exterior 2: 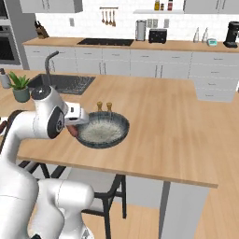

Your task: Place one bun and one sausage from the bowl on each plate.

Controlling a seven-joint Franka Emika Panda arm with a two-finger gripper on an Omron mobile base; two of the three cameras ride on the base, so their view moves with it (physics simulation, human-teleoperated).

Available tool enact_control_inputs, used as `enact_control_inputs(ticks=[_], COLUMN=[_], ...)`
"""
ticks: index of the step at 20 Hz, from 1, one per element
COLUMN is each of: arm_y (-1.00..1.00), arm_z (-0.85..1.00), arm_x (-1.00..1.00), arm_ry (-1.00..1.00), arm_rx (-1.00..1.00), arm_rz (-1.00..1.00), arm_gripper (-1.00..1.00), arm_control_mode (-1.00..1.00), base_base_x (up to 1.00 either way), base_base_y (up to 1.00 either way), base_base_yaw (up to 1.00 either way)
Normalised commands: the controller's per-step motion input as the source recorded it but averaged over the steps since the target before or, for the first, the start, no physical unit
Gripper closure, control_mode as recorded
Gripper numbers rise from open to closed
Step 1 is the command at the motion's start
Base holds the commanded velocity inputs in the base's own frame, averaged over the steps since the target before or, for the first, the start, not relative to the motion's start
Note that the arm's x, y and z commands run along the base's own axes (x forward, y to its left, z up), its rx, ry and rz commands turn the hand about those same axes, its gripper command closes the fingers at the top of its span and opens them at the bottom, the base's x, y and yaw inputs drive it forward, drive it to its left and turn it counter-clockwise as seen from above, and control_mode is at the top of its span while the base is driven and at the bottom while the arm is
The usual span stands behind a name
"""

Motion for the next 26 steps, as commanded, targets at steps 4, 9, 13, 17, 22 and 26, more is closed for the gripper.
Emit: enact_control_inputs(ticks=[4,9,13,17,22,26], arm_y=[0.0,-0.01,-0.02,0.05,0.0,0.0], arm_z=[-0.05,-0.33,-0.1,0.0,0.0,0.0], arm_x=[-1.0,-0.72,0.0,0.0,0.0,0.0], arm_ry=[-0.01,0.1,0.05,0.0,0.0,0.0], arm_rx=[0.03,-0.18,-0.02,0.0,0.0,0.0], arm_rz=[0.11,0.14,0.0,0.0,0.0,0.0], arm_gripper=[1.0,1.0,1.0,1.0,1.0,1.0], arm_control_mode=[-1.0,-1.0,-1.0,-1.0,1.0,1.0], base_base_x=[0.0,0.0,0.0,0.0,-0.34,-0.51], base_base_y=[0.0,0.0,0.0,0.0,0.83,1.0], base_base_yaw=[0.0,0.0,0.0,0.0,0.0,0.0])
